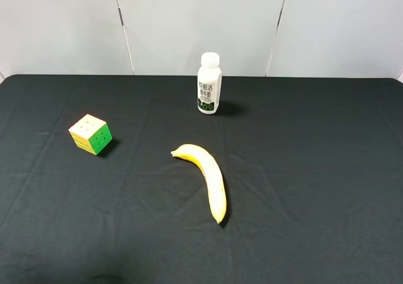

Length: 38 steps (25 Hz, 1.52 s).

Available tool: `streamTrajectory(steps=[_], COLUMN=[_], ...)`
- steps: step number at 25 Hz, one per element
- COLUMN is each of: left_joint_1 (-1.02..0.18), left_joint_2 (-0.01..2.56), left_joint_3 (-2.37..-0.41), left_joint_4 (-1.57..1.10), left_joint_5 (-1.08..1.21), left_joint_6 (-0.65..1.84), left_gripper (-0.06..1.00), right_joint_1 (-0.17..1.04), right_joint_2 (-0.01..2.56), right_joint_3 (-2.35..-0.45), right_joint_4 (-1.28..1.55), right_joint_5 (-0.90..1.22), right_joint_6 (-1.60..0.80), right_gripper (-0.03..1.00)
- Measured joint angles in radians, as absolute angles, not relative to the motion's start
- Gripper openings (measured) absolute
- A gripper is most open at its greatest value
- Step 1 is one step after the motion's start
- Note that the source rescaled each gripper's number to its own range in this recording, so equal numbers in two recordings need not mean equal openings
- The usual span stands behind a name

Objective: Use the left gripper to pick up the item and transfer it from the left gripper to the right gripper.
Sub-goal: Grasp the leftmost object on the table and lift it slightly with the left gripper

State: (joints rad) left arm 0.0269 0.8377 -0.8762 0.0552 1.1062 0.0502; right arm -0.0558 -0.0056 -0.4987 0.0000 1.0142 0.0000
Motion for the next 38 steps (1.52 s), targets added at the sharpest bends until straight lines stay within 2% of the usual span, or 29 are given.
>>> streamTrajectory(steps=[13, 18, 29, 38], left_joint_1=[0.027, 0.015, -0.165, -0.243], left_joint_2=[1.246, 1.391, 1.755, 1.938], left_joint_3=[-0.876, -0.935, -1.167, -1.278], left_joint_4=[-0.030, -0.033, 0.018, 0.031], left_joint_5=[0.936, 0.904, 0.852, 0.823], left_joint_6=[0.183, 0.230, 0.243, 0.245], left_gripper=[1.00, 1.00, 1.00, 1.00], right_joint_1=[-0.056, -0.056, -0.056, -0.056], right_joint_2=[-0.006, -0.006, -0.006, -0.006], right_joint_3=[-0.499, -0.499, -0.499, -0.499], right_joint_4=[0.000, 0.000, 0.000, 0.000], right_joint_5=[1.015, 1.015, 1.015, 1.014], right_joint_6=[0.000, 0.000, 0.000, 0.000], right_gripper=[1.00, 1.00, 1.00, 1.00])
